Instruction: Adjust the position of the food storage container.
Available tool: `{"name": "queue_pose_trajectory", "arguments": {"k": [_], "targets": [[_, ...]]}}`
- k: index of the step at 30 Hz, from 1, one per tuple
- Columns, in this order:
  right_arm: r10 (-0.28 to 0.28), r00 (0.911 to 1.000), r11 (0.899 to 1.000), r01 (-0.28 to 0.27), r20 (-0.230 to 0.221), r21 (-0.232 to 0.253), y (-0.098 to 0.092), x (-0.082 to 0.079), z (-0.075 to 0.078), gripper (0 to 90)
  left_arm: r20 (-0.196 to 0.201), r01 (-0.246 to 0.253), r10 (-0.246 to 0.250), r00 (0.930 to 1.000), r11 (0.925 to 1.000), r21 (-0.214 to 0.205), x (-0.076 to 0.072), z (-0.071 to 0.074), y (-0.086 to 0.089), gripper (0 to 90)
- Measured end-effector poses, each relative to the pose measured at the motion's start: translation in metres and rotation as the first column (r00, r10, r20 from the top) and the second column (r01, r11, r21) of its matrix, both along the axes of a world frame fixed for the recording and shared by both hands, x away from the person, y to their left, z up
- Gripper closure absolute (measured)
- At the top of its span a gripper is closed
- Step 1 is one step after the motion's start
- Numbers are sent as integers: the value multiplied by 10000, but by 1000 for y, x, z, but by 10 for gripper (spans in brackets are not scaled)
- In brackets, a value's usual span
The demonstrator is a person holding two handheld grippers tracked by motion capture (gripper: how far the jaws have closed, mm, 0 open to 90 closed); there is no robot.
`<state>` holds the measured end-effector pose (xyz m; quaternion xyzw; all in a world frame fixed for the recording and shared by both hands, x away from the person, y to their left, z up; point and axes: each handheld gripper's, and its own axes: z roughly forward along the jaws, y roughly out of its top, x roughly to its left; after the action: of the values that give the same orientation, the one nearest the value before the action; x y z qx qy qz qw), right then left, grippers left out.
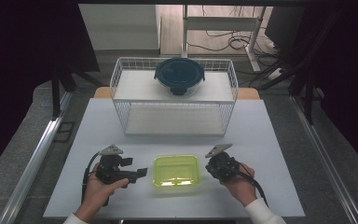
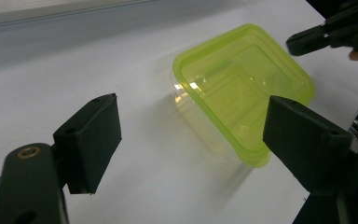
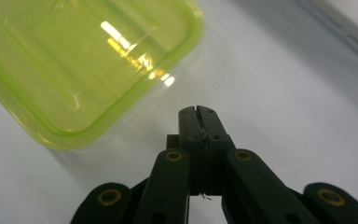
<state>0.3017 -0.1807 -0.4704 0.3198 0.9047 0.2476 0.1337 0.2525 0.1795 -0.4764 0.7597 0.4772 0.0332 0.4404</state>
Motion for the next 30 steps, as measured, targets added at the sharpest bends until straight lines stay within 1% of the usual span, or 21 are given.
{"name": "queue_pose_trajectory", "arguments": {"k": [2, 3, 4, 5, 6, 8, 9, 10, 11, 12, 13, 14, 15, 17, 19, 20, 22, 26, 27, 30], "targets": [[-261, 9996, 9987, 258, 49, 438, -9, -1, 5, 886, -10, -99, 99, 10000, 9999, -47, 0, 0, 1, 190], [-433, 9990, 9965, 425, 99, 716, -15, -3, 9, 886, -13, -123, 123, 9999, 9999, -45, 0, 0, 1, 190], [-545, 9985, 9945, 535, 84, 895, -19, -4, 10, 886, -11, -140, 140, 9999, 9999, -16, 0, 0, 1, 190], [-682, 9977, 9902, 671, 46, 1223, -24, -6, 13, 886, -15, -154, 154, 9999, 9999, -7, 0, 0, 1, 190], [-731, 9973, 9874, 719, 35, 1411, -26, -7, 14, 885, -21, -166, 166, 9999, 9999, 5, 0, 0, 1, 190], [-877, 9961, 9773, 880, -103, 1927, -32, -9, 15, 875, -32, -185, 185, 9998, 9998, 25, 0, 1, 1, 190], [-912, 9953, 9695, 962, -325, 2253, -35, -9, 14, 845, -28, -191, 191, 9998, 9998, 43, 1, 1, 1, 190], [-915, 9945, 9632, 1013, -509, 2488, -37, -9, 13, 796, -39, -220, 220, 9997, 9997, 44, 0, 1, 1, 190], [-958, 9931, 9576, 1105, -674, 2662, -39, -9, 13, 720, -39, -223, 223, 9997, 9997, 40, 0, 1, 1, 190], [-1078, 9901, 9461, 1299, -898, 2966, -41, -9, 12, 620, -42, -227, 227, 9997, 9997, 40, 0, 1, 1, 191], [-1170, 9878, 9382, 1439, -1030, 3148, -43, -8, 11, 567, -48, -235, 235, 9997, 9997, 46, 0, 1, 1, 191], [-1255, 9853, 9273, 1580, -1160, 3394, -45, -8, 11, 520, -63, -247, 247, 9997, 9997, 50, 0, 1, 1, 191], [-1378, 9821, 9129, 1761, -1281, 3682, -47, -7, 11, 480, -72, -251, 252, 9997, 9997, 51, 1, 1, 1, 191], [-1539, 9781, 9011, 1972, -1403, 3862, -50, -6, 12, 415, -82, -258, 258, 9996, 9996, 63, 1, 1, 2, 191], [-1620, 9758, 8926, 2083, -1466, 3998, -51, -5, 13, 379, -82, -273, 273, 9996, 9996, 54, 1, 1, 2, 191], [-1688, 9744, 8864, 2160, -1487, 4094, -51, -5, 13, 359, -79, -279, 279, 9996, 9996, 49, 1, 1, 2, 191], [-1747, 9730, 8813, 2228, -1509, 4167, -51, -5, 12, 338, -77, -294, 294, 9995, 9996, 42, 1, 1, 2, 192], [-1825, 9710, 8777, 2317, -1545, 4194, -52, -4, 12, 322, -80, -316, 317, 9995, 9995, 33, 1, 2, 1, 191], [-1845, 9704, 8731, 2346, -1556, 4275, -52, -4, 12, 316, -84, -318, 318, 9995, 9995, 28, 1, 2, 1, 191], [-1891, 9676, 8644, 2447, -1671, 4392, -54, -4, 12, 308, -99, -343, 343, 9994, 9994, -3, 2, 2, 1, 190]]}}
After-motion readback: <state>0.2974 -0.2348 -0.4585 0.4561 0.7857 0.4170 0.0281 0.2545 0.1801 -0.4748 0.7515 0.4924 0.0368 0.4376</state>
